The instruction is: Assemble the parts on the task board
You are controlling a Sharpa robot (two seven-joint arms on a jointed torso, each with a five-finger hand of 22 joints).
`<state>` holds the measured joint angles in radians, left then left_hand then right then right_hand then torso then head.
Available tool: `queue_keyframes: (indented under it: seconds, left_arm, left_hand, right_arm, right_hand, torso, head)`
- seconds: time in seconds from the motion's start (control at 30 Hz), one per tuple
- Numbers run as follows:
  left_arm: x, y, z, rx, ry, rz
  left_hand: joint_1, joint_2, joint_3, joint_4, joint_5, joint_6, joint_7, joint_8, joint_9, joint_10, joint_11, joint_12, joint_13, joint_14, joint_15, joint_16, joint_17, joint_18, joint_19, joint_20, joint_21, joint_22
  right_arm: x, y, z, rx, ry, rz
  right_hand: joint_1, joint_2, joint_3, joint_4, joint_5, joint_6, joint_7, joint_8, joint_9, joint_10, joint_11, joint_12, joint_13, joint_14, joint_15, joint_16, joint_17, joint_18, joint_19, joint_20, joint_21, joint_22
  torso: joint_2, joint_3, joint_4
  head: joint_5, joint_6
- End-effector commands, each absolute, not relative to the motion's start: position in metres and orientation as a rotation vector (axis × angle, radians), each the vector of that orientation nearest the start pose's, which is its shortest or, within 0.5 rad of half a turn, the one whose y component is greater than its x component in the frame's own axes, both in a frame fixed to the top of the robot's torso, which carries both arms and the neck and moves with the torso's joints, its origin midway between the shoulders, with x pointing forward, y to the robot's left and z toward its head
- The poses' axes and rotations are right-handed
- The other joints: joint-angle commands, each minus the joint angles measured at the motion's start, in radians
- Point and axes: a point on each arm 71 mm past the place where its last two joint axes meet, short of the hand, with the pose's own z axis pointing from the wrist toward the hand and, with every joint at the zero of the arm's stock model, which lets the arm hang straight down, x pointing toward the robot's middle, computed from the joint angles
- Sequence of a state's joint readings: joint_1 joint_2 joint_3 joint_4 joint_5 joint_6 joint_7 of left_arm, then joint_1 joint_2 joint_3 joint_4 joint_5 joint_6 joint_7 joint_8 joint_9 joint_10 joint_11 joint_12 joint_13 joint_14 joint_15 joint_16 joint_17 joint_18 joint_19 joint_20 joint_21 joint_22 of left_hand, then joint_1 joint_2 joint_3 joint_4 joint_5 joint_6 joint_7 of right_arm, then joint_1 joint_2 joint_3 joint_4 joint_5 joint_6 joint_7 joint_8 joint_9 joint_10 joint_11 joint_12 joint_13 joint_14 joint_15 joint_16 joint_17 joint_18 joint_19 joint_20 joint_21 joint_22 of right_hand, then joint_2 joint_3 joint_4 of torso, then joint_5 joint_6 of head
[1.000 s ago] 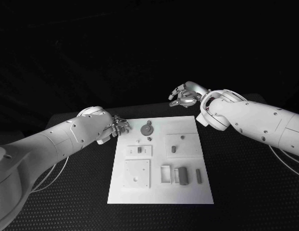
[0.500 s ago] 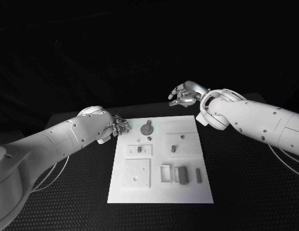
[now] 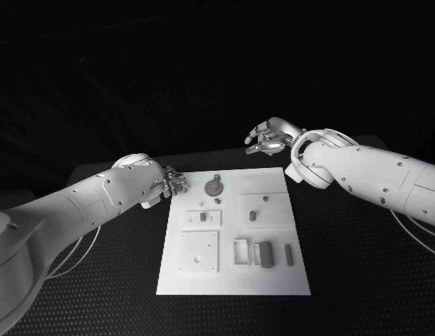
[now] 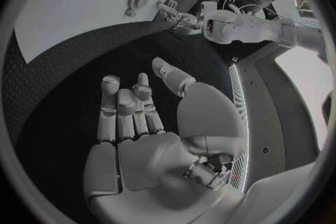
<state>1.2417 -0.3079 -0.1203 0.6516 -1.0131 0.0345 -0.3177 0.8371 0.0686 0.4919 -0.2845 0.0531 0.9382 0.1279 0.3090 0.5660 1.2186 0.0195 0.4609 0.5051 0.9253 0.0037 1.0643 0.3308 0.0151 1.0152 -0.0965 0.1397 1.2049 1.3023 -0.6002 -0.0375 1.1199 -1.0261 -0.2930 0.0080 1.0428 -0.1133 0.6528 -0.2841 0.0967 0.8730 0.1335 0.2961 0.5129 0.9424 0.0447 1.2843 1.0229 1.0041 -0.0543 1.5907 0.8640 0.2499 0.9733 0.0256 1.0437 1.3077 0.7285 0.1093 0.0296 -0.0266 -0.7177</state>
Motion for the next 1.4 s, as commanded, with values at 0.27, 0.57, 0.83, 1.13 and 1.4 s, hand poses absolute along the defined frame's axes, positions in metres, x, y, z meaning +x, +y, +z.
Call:
queue_keyframes:
  seconds: [0.27, 0.57, 0.83, 1.13, 1.4]
  left_arm:
    - [0.601, 0.189, -0.248, -0.401, 2.134, -0.345]
    - [0.601, 0.190, -0.248, -0.405, 2.137, -0.343]
    - [0.601, 0.191, -0.248, -0.408, 2.133, -0.341]
    - [0.601, 0.196, -0.248, -0.452, 2.129, -0.353]
    - [0.597, 0.200, -0.249, -0.519, 2.140, -0.394]
  left_hand:
    - [0.033, 0.002, 0.028, 0.004, -0.004, 0.015, -0.002, 0.006, -0.001, 0.023, 0.000, -0.028, -0.009, 0.009, 0.001, -0.007, 0.002, -0.007, 0.011, 0.003, -0.010, 0.003]
    - [0.042, 0.008, 0.039, 0.002, -0.004, 0.019, -0.003, 0.007, -0.001, 0.033, -0.001, -0.039, -0.011, 0.012, 0.000, -0.006, 0.004, -0.007, 0.015, 0.003, -0.011, 0.005]
    - [0.083, 0.022, 0.077, 0.000, -0.004, 0.069, -0.024, 0.033, 0.008, 0.076, -0.019, -0.045, -0.005, 0.040, -0.011, 0.007, 0.013, -0.004, 0.042, -0.006, -0.003, 0.018]
    - [0.090, 0.023, 0.106, 0.001, -0.004, 0.101, -0.038, 0.048, 0.015, 0.118, -0.032, -0.044, 0.010, 0.072, -0.022, 0.021, 0.025, -0.003, 0.072, -0.017, 0.009, 0.036]
    - [0.095, 0.026, 0.112, -0.003, -0.003, 0.115, -0.046, 0.058, 0.025, 0.139, -0.042, -0.038, 0.025, 0.091, -0.031, 0.034, 0.037, -0.003, 0.086, -0.027, 0.021, 0.059]
  right_arm:
    - [0.573, -0.195, -0.153, 0.213, 1.648, 0.784]
    - [0.573, -0.195, -0.153, 0.213, 1.648, 0.784]
    - [0.573, -0.195, -0.153, 0.213, 1.647, 0.784]
    - [0.573, -0.196, -0.153, 0.214, 1.646, 0.784]
    - [0.572, -0.198, -0.153, 0.216, 1.645, 0.782]
  right_hand:
    - [-0.001, 0.010, -0.007, 0.001, -0.002, 0.012, 0.021, -0.004, 0.001, -0.008, 0.000, 0.004, -0.001, 0.002, -0.004, 0.003, -0.001, 0.012, -0.001, 0.004, -0.002, 0.009]
    - [-0.001, 0.010, -0.007, 0.001, -0.002, 0.012, 0.021, -0.004, 0.001, -0.008, 0.000, 0.004, -0.002, 0.002, -0.004, 0.003, -0.001, 0.012, -0.001, 0.004, -0.002, 0.009]
    - [-0.001, 0.010, -0.007, 0.001, -0.002, 0.012, 0.021, -0.004, 0.001, -0.008, 0.000, 0.004, -0.002, 0.002, -0.004, 0.003, -0.002, 0.012, 0.000, 0.004, -0.002, 0.009]
    - [-0.002, 0.010, -0.007, 0.001, -0.002, 0.012, 0.021, -0.004, 0.001, -0.008, 0.000, 0.005, -0.002, 0.002, -0.004, 0.003, -0.002, 0.012, 0.000, 0.004, -0.002, 0.009]
    - [-0.003, 0.010, -0.008, 0.002, -0.002, 0.012, 0.021, -0.004, 0.001, -0.008, 0.000, 0.005, -0.003, 0.002, -0.004, 0.003, -0.002, 0.012, 0.000, 0.004, -0.002, 0.009]
  torso:
    - [0.000, -0.0002, 0.0000]
    - [0.000, 0.0000, -0.0005]
    - [0.000, -0.0003, -0.0001]
    - [0.000, -0.0002, -0.0001]
    - [0.000, -0.0007, 0.0004]
  head:
    - [0.001, -0.002]
    - [0.002, -0.003]
    - [0.002, -0.004]
    - [0.002, -0.006]
    - [0.002, -0.008]
